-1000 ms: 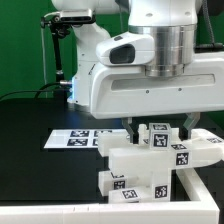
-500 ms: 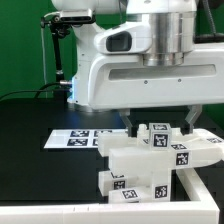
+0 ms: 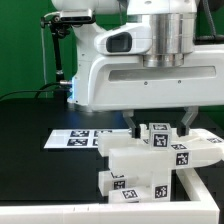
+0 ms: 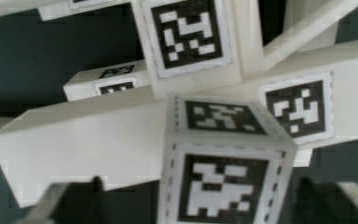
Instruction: Assemble chair
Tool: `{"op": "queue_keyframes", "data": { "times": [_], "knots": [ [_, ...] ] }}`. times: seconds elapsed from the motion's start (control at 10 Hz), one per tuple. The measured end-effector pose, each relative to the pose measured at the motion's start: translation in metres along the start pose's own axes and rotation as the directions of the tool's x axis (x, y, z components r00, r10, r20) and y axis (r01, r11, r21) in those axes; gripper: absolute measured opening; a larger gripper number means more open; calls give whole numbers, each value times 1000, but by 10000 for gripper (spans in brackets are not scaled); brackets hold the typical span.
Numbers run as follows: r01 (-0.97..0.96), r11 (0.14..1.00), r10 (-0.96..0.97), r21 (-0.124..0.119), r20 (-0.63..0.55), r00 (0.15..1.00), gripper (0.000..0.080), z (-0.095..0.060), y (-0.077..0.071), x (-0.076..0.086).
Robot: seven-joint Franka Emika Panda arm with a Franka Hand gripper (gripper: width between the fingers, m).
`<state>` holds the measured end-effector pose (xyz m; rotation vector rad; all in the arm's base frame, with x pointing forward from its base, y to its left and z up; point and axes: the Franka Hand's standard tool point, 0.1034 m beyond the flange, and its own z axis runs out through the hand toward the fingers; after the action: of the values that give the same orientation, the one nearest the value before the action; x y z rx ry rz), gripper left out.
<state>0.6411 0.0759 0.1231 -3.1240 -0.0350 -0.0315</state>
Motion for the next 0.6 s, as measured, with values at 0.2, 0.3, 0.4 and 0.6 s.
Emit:
{"op": "queue_keyframes", "data": {
  "times": [0.2, 0.3, 0.4, 0.6],
  "knots": [
    [0, 1000, 0, 0, -4, 1000, 347, -1, 0, 1],
    [0, 1000, 0, 0, -4, 1000, 281, -1, 0, 1],
    [-10, 1000, 10, 0, -4, 1000, 281, -1, 0, 1],
    [-24, 1000, 24, 0, -4, 1000, 281, -1, 0, 1]
  ]
}}
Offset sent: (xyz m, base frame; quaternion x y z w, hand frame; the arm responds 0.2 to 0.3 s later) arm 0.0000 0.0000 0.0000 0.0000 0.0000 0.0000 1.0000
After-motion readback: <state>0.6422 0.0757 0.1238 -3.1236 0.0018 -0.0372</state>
